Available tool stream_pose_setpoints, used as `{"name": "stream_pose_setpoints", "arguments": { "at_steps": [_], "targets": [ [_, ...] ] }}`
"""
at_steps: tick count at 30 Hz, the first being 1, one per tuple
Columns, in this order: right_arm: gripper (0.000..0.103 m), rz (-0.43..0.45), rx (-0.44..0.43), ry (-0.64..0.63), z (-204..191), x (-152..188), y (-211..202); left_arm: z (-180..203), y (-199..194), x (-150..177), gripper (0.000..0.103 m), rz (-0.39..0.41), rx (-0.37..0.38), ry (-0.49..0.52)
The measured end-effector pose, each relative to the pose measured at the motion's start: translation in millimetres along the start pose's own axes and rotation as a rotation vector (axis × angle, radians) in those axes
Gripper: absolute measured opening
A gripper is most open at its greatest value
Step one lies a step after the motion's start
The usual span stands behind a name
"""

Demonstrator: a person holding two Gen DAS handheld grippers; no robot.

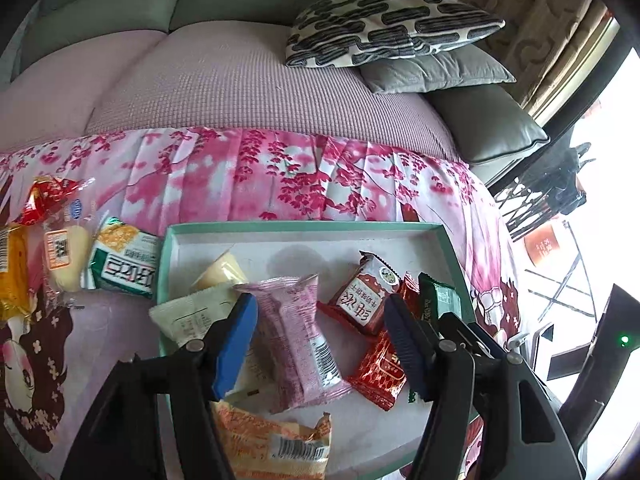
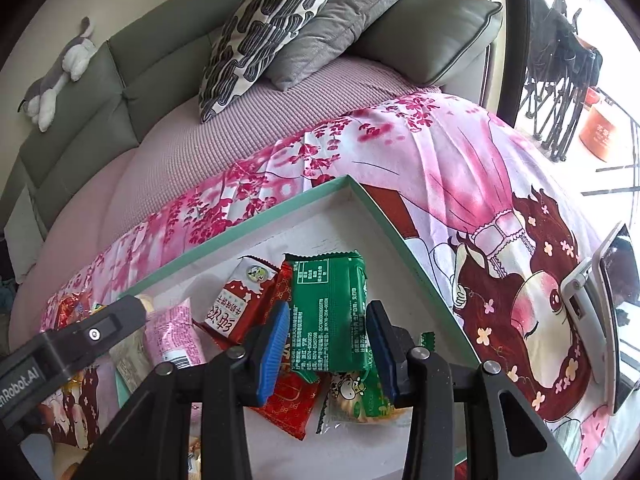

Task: Organize snacks
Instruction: 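Carry the pink and green packs over the tray and release both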

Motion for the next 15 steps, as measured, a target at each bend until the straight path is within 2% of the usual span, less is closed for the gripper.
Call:
{"name": "stream_pose_setpoints", "arguments": {
  "at_steps": [2, 3, 4, 6, 8, 10, 14, 15],
  "targets": [
    [0.045, -0.005, 0.000, -0.013, -2, 0, 0, -7, -6, 2, 0.083, 0.012, -0.011, -0.010],
    [0.054, -0.010, 0.002, -0.022, -3, 1, 1, -13, -10, 3, 0.091, 0.022, -0.028, -0.021],
    [0.066, -0.018, 0.005, -0.030, -5, 2, 2, -18, -12, 4, 0.092, 0.027, -0.045, -0.030],
    [0.072, -0.033, 0.003, -0.045, -8, 5, 5, -31, -15, 7, 0.093, 0.029, -0.088, -0.049],
    [0.074, -0.046, 0.000, -0.067, -12, 8, 8, -44, -18, 11, 0.095, 0.031, -0.108, -0.065],
    [0.085, -0.046, -0.001, -0.081, -16, 10, 9, -56, -21, 16, 0.095, 0.031, -0.128, -0.088],
    [0.095, -0.035, -0.005, -0.116, -25, 13, 8, -75, -25, 24, 0.096, 0.032, -0.150, -0.127],
    [0.102, -0.033, -0.004, -0.121, -26, 14, 8, -80, -26, 26, 0.096, 0.030, -0.153, -0.133]
  ]
}}
Point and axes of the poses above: each gripper's, at about its wrist camera, not at the fingertips, and y roughly the way its jaws point, z to its right, x to its underside, the point moved 4 cm from there along y, roughly the way its jaws point, and after that the axes turned 6 degrees about x, right-handed, at the moved point
